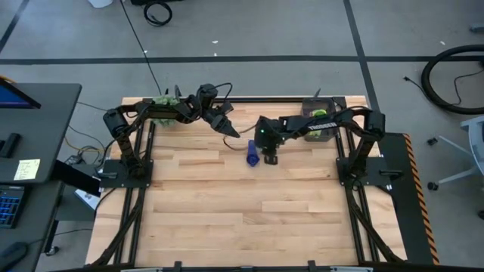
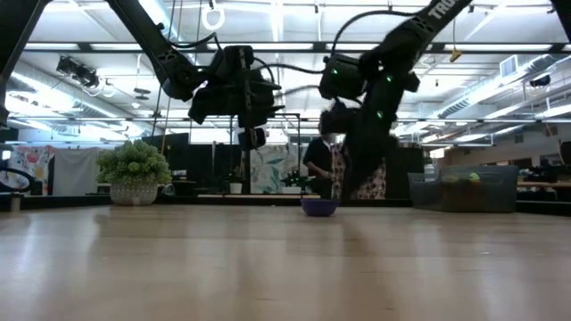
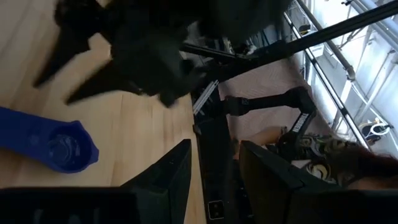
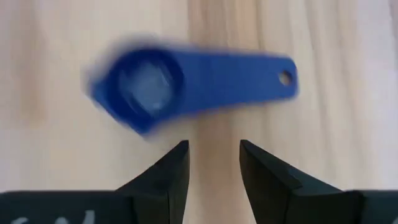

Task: Nest measuring cups in basket
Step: Stack the purple measuring cup on top of the green measuring cup in the black bin

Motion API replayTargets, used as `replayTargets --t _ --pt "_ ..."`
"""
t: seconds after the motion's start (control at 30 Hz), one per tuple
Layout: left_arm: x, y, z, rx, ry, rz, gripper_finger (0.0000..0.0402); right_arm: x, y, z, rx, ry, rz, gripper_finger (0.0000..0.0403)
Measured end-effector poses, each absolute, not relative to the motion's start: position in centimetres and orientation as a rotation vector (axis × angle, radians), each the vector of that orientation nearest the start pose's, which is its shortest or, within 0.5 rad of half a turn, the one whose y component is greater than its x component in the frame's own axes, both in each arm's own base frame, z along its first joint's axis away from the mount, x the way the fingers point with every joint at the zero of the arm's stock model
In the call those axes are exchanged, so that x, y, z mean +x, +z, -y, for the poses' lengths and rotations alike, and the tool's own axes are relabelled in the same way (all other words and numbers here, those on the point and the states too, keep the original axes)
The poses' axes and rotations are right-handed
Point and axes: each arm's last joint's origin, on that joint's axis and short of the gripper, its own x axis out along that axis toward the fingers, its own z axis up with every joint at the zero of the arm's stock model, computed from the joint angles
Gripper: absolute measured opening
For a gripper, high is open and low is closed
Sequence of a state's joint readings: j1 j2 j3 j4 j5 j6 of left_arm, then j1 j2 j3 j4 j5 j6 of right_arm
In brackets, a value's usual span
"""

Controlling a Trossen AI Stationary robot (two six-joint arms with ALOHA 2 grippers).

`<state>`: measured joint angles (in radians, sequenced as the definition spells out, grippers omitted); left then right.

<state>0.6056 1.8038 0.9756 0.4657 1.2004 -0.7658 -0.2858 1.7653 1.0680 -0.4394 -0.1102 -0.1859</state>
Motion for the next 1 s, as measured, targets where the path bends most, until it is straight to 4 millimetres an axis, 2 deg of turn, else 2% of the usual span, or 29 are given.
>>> replayTargets --t 0.2,0.43,0.53,1.0 --pt "31.3 19.0 -18.3 -1.041 -0.508 -0.479 0.0141 33.8 18.3 9.6 0.596 -0.257 -1.009 0.0145" --pt "31.2 19.0 -18.3 -1.022 -0.546 -0.482 0.0141 34.3 18.3 7.7 0.914 -0.544 -0.946 0.0145" --pt "31.2 19.0 -18.3 -1.019 -0.548 -0.481 0.0141 34.6 18.4 7.0 0.945 -0.578 -0.923 0.0144" --pt "31.2 19.0 -18.2 -1.004 -0.552 -0.476 0.0141 34.6 18.2 5.6 0.793 -0.629 -0.937 0.0138"
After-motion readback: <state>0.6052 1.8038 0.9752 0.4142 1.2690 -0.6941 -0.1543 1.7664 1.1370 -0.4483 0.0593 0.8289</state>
